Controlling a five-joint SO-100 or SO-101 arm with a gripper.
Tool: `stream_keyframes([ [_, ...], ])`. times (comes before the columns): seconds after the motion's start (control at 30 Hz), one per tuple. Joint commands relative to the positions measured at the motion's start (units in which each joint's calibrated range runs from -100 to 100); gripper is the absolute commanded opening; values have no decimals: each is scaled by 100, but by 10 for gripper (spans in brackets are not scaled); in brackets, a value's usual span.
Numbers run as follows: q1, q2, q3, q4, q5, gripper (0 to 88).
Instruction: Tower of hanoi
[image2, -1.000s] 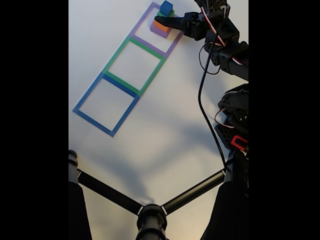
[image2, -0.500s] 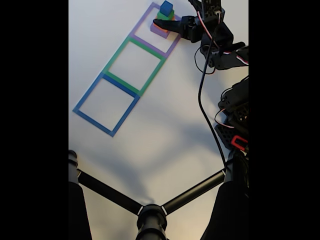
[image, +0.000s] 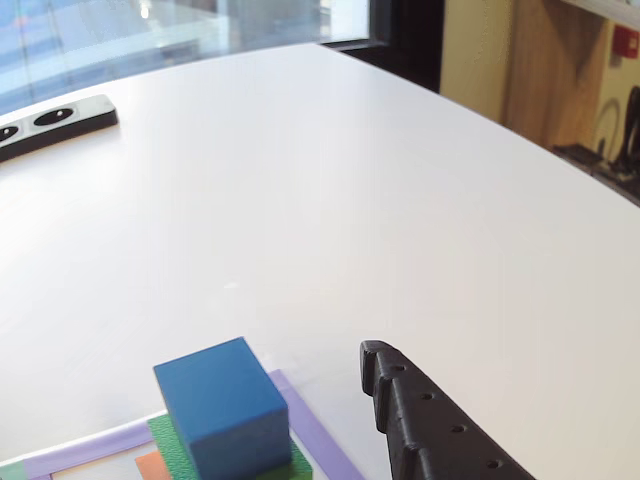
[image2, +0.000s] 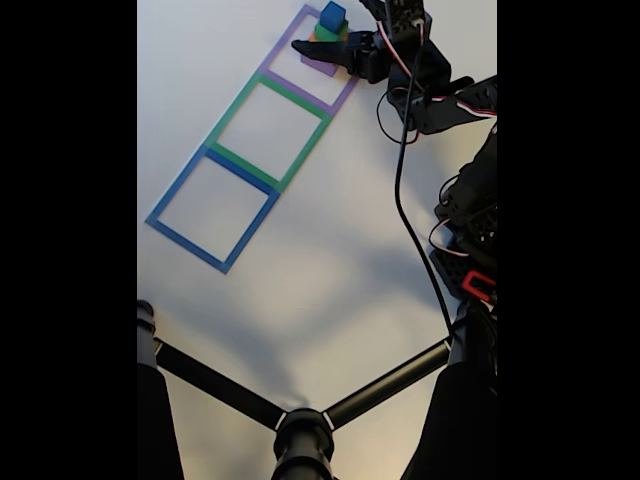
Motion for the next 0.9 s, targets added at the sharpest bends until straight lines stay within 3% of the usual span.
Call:
stream_keyframes([
  [0.0, -116, -15, -311, -142, 0, 485],
  [0.1, -170, 25, -338, -134, 0, 433],
  [0.47, -216, 81, -284, -37, 0, 370],
  [0.87, -284, -47, 34, -85, 0, 363],
])
